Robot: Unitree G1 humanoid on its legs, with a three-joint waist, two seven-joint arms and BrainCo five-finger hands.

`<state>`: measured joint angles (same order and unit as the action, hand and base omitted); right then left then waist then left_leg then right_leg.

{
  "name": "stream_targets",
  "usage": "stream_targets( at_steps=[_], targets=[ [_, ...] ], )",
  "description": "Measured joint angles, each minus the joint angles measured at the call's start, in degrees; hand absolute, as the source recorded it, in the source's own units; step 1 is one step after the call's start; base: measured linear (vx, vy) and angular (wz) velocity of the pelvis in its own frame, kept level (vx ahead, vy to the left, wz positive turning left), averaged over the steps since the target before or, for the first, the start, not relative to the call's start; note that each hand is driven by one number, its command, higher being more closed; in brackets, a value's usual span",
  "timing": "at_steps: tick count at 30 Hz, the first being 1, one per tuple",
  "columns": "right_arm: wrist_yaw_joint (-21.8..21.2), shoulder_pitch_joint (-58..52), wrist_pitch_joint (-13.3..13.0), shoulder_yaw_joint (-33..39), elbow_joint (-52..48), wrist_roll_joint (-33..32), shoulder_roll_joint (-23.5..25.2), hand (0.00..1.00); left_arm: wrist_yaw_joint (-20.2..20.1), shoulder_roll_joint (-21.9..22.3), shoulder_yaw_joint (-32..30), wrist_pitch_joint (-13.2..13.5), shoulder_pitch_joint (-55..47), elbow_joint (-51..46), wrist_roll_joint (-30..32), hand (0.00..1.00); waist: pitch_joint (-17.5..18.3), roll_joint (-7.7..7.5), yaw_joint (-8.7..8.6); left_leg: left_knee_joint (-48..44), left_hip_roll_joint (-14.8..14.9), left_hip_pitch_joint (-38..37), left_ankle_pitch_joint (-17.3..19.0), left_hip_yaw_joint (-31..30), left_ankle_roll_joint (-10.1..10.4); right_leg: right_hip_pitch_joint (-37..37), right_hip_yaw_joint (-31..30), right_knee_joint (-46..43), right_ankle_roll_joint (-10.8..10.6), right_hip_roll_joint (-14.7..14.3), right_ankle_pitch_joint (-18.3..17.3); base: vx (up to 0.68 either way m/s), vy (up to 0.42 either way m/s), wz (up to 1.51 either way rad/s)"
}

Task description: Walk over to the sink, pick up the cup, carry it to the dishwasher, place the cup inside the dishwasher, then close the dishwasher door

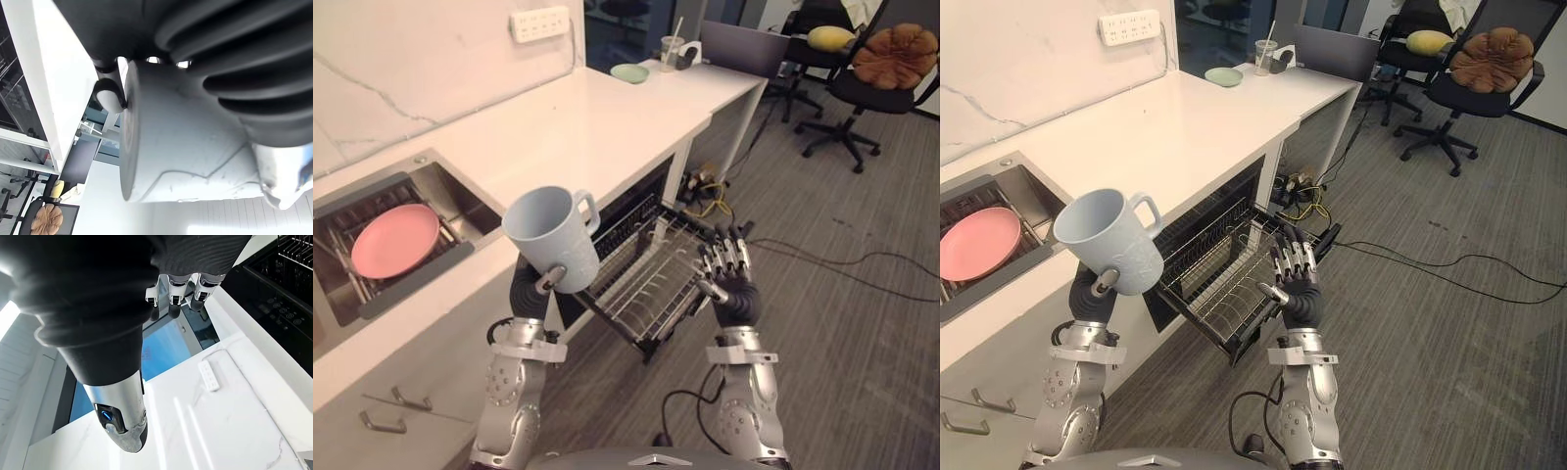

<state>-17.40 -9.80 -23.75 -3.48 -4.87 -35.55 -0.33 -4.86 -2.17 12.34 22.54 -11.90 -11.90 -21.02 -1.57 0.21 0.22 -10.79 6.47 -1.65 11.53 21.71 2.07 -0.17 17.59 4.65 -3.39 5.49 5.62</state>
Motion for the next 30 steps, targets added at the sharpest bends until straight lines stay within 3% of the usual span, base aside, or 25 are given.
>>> stream_targets(
  at_steps=[4, 10, 14, 19, 20, 30],
  targets=[
    [1.14, 0.45, 1.52, -1.02, -0.96, -0.03, 0.03, 0.00, 2.36, 0.06, 0.02, 0.05, -0.02, -0.06, 2.43, 1.00, -0.23, -0.53, 0.45, -0.08, -0.06, -0.20, -0.13, 0.60, 0.11, -0.05, -0.92, 0.01, -0.36, -0.37, 0.75, 0.01, 0.000, -0.07],
    [-1.04, 0.67, 5.78, -0.87, -2.97, -0.14, -0.27, 0.00, 6.42, 0.05, -0.31, 0.48, 0.07, 0.06, 8.02, 1.00, -0.26, -0.83, 0.37, -0.07, -0.24, -0.50, -0.15, 0.35, 0.02, 0.30, -1.28, 0.02, -0.37, -0.09, 0.81, 0.01, 0.014, -0.01],
    [-1.28, 1.36, 6.94, -0.83, -5.49, -0.49, -0.75, 0.00, 9.57, 0.22, 0.35, 1.28, 2.64, 3.28, 12.10, 1.00, -1.44, -1.01, 0.71, -1.55, -0.68, -0.53, 0.14, -3.77, -0.45, 1.88, -1.31, 0.00, -0.30, -0.02, 0.86, -0.06, 0.008, 0.07],
    [-1.43, 3.75, 8.55, -3.14, -5.99, 0.00, -0.92, 0.00, 16.20, 0.25, -0.92, 1.82, 4.21, 6.28, 16.81, 1.00, -2.38, -0.98, 0.53, 2.20, -2.03, -3.24, -1.33, -0.39, -0.62, 0.03, -7.00, 0.04, -0.05, 0.25, 2.17, -0.10, 0.032, -0.39],
    [-2.62, 1.32, 8.96, -4.84, -9.69, 0.01, -1.21, 0.00, 19.52, 1.63, -0.27, 1.81, 6.55, 8.65, 16.83, 1.00, -1.33, -1.92, -0.33, 2.93, -3.99, -2.28, -2.13, -2.83, -1.58, -1.75, -7.59, 0.42, -0.92, 1.13, 3.77, -0.05, 0.008, -0.24],
    [-1.92, 0.94, 8.80, -5.96, -7.01, 0.01, -1.24, 0.00, 21.30, 2.29, 0.07, 2.06, 6.48, 8.66, 17.82, 1.00, -1.33, -1.92, 0.46, 1.94, -4.28, -2.24, -2.25, -6.04, -1.76, 0.49, -4.32, 0.07, -0.89, 1.63, 3.81, -0.01, 0.005, 0.15]
  ],
)
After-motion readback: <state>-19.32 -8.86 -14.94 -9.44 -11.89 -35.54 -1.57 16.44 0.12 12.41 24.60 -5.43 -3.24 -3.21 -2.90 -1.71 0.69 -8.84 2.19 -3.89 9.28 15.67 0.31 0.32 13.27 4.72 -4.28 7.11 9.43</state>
